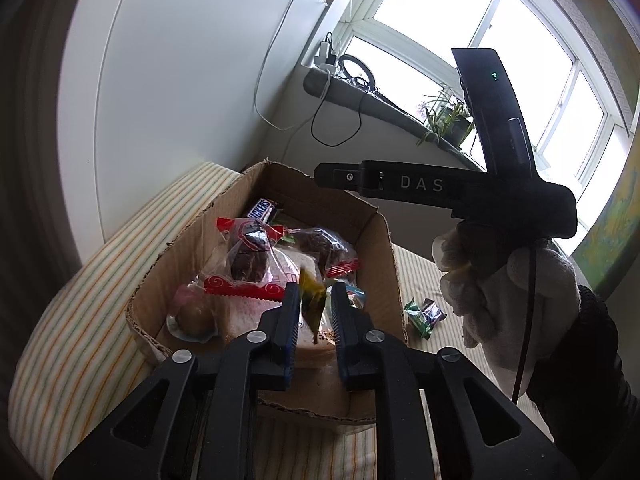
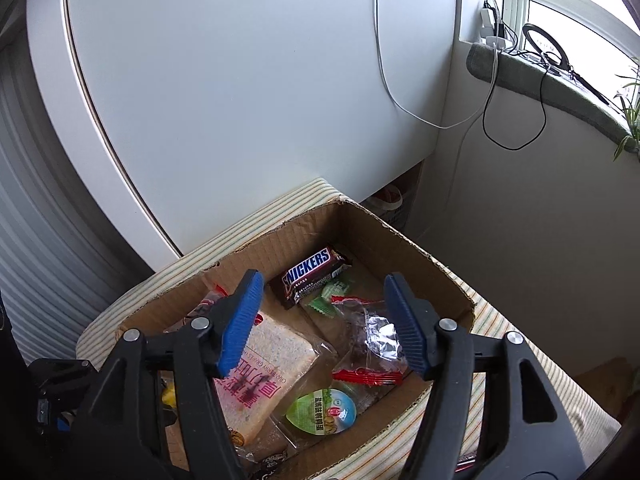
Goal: Organize snacks
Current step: 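Withdraw both tools from the box toward the remaining snacks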
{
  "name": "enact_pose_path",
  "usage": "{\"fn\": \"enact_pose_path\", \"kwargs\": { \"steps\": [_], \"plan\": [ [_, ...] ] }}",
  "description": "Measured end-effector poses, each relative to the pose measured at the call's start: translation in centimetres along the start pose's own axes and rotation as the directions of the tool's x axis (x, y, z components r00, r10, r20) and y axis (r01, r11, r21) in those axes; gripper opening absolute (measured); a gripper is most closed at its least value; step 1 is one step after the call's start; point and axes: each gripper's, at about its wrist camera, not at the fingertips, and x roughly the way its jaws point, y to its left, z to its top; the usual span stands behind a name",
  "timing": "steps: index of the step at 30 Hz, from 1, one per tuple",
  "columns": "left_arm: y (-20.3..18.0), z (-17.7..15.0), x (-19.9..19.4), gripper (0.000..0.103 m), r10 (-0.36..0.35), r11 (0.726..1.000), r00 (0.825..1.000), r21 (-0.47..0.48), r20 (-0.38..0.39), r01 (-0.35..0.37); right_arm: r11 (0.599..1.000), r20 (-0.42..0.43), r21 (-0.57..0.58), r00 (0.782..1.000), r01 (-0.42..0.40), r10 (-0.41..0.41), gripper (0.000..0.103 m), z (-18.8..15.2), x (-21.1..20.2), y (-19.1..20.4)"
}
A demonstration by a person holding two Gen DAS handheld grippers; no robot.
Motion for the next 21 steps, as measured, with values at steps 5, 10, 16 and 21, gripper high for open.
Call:
{"fn": "enact_pose_path", "kwargs": {
  "steps": [5,10,16,21],
  "plan": [
    [-0.6,0.0,-0.2,0.019,0.009,1.0,1.0,0.019,0.008,-0.009,1.0,0.005,0.009,1.0,0.011,-0.011,0.066,-0.3,-0.8,-0.5],
    [-1.0,-0.2,-0.3,0.019,0.013,1.0,1.0,0.024,0.01,-0.013,0.999,0.015,0.036,1.0,0.026,-0.027,0.067,-1.0,-1.9,-1.7],
    [-1.9,-0.4,-0.3,0.019,0.026,0.999,1.0,0.039,0.007,-0.026,0.997,0.017,0.065,0.999,0.039,-0.041,0.067,-2.1,-3.2,-3.2],
    [-2.8,-0.4,-0.4,0.019,0.031,0.998,0.999,0.06,0.006,-0.032,0.995,0.018,0.075,0.998,0.061,-0.063,0.067,-3.1,-4.5,-4.0]
  ]
}}
